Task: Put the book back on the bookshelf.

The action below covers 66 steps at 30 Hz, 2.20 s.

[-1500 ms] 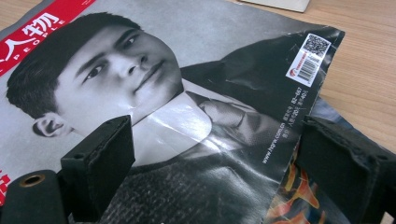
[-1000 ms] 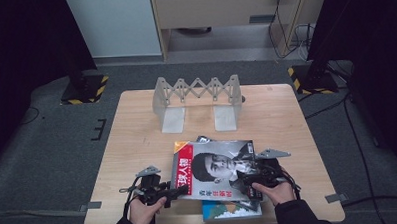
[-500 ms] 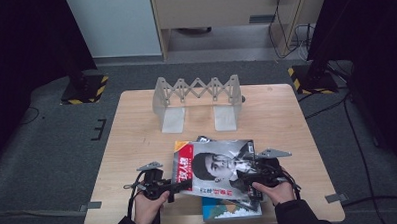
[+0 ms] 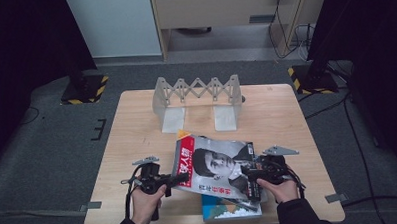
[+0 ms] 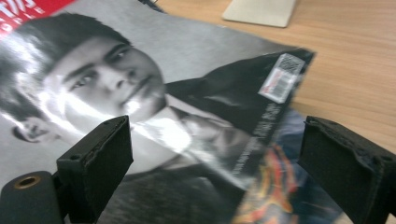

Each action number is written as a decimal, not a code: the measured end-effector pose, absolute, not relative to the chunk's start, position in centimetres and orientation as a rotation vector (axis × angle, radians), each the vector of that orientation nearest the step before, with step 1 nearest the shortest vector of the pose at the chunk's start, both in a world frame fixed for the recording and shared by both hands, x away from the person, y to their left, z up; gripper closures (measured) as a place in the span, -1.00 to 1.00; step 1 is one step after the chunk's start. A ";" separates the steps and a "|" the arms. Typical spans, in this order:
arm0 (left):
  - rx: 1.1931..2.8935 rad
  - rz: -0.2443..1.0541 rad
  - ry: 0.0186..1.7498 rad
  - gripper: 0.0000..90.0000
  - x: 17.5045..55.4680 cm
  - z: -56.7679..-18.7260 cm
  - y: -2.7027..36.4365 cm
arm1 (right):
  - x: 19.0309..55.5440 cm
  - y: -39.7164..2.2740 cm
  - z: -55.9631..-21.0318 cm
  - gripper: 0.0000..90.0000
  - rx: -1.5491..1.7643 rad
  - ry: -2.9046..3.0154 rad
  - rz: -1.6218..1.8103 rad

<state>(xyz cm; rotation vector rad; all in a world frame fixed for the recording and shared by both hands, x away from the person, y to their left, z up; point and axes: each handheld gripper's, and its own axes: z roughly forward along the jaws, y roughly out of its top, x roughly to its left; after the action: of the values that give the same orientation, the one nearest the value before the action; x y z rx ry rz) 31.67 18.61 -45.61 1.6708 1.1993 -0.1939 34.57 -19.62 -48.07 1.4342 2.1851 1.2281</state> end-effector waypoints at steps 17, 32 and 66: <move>1.558 -0.154 1.216 0.90 33.8 -41.3 19.2 | 35.6 -24.4 -48.3 -0.79 1.526 2.049 1.098; 1.473 -0.188 1.174 0.91 35.0 -37.0 18.6 | 36.1 -26.9 -48.8 -0.79 1.559 1.996 1.024; 1.315 0.081 1.186 0.91 35.8 -30.2 26.0 | 37.4 -29.1 -52.6 -0.88 1.544 2.117 0.759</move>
<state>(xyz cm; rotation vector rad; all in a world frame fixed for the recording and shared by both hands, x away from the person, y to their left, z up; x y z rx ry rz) 35.75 25.98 -30.21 1.3151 1.1865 0.0809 37.40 -29.15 -52.55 1.5440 2.1174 0.7587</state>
